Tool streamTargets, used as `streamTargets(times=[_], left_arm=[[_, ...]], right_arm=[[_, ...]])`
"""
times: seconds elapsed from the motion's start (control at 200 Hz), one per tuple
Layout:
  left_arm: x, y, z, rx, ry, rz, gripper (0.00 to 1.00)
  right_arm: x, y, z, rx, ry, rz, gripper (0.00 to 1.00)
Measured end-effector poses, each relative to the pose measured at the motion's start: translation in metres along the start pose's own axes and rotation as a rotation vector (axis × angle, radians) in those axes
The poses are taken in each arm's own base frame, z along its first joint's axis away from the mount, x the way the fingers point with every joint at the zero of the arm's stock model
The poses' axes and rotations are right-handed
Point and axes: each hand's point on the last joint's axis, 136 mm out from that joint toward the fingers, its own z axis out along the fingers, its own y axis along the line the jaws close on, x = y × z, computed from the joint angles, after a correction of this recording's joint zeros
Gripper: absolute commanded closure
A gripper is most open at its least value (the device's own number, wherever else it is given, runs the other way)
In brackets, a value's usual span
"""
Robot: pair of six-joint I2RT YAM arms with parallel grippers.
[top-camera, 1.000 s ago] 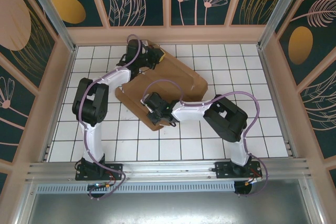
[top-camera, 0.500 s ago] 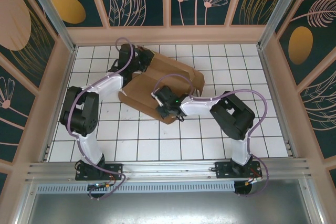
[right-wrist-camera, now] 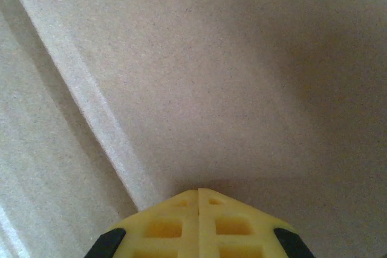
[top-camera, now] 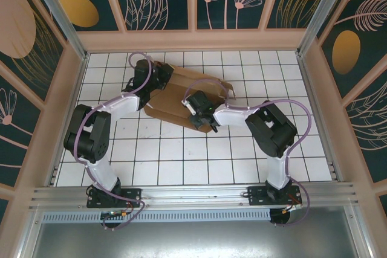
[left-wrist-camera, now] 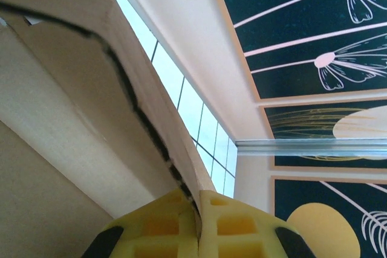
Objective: Fold the paper box
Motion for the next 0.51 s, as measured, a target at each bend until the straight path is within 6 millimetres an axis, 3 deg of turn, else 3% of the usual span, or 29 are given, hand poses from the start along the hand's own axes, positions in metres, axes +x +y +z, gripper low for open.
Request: streamTargets(times=[0.265, 0.505], left_arm=[[-0.01, 0.005, -0.001, -0.027, -0.061, -0.016, 1.0], [-0.023, -0.004, 0.001, -0.057, -0.103, -0.041, 1.0]], right_arm=[[0.005, -0.012, -0.022, -0.009, 0.031, -0.02, 0.78], [-0.028, 0.0, -0.033, -0.074, -0.022, 0.025, 0.72]])
